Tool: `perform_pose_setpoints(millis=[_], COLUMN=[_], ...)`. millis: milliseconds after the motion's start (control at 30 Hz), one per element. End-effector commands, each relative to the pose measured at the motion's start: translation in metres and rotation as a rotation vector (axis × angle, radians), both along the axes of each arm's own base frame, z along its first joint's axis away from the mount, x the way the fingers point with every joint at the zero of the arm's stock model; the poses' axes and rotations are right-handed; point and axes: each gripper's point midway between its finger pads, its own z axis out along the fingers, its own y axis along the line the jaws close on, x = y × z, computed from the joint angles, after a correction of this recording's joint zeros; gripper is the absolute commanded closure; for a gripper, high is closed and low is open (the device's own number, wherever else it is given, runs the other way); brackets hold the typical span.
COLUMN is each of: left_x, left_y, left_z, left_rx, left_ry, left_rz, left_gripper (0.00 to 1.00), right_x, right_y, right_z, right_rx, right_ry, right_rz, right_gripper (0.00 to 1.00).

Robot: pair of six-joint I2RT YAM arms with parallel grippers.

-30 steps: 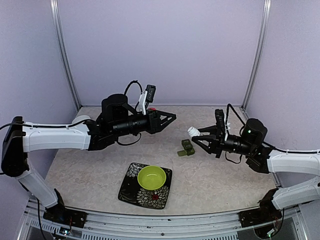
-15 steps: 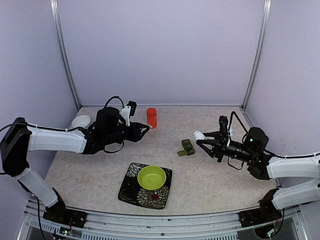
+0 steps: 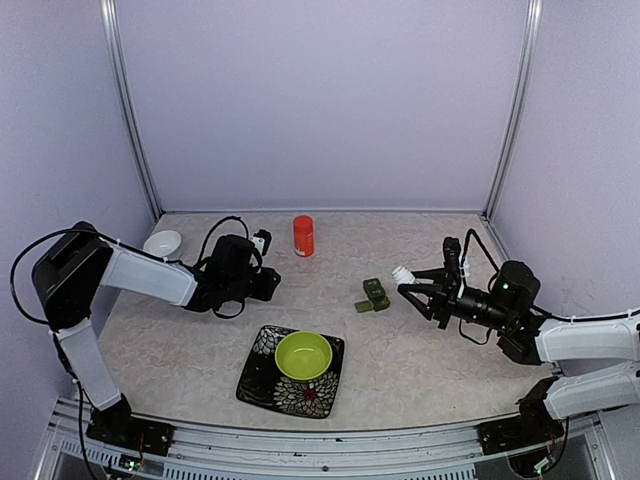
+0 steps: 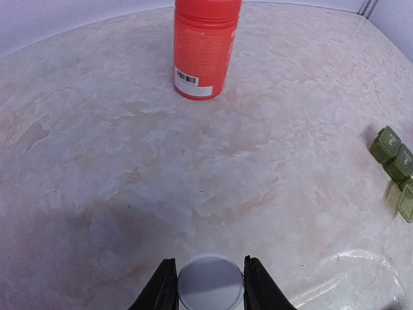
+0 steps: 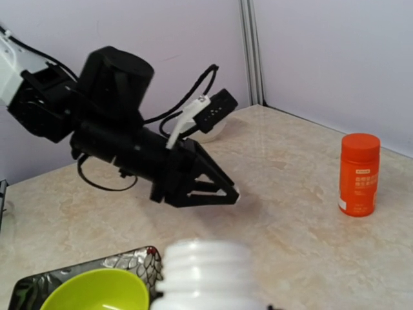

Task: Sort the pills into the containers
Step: Place the lid of the pill bottle at the center of the board.

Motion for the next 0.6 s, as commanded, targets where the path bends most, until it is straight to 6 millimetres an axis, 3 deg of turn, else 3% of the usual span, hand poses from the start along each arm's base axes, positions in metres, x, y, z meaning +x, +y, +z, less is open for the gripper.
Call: perform_pose_setpoints(millis=[0, 300, 567], left_x=[0.025, 0.044, 0.05], left_y=[0.016, 0.032, 0.034], left_z=[0.003, -0.036, -0.056], left_rx=[0.052, 0.123, 0.141], left_ry=[-0.037, 0.044, 0.09], left_rz=[0.08, 0.137, 0.143], left_gripper=[0.66, 0.64, 0.62], right_x=[0.001, 0.003, 0.004], right_y=[-0.006, -0.005, -0.007], right_z=[0.002, -0.001, -0.003], right_rx=[0.017, 0.018, 0.016], right_ry=[-0.011, 0.001, 0.006], right_rz=[-0.017, -0.008, -0.009], right_gripper=[1.0, 1.0, 1.0])
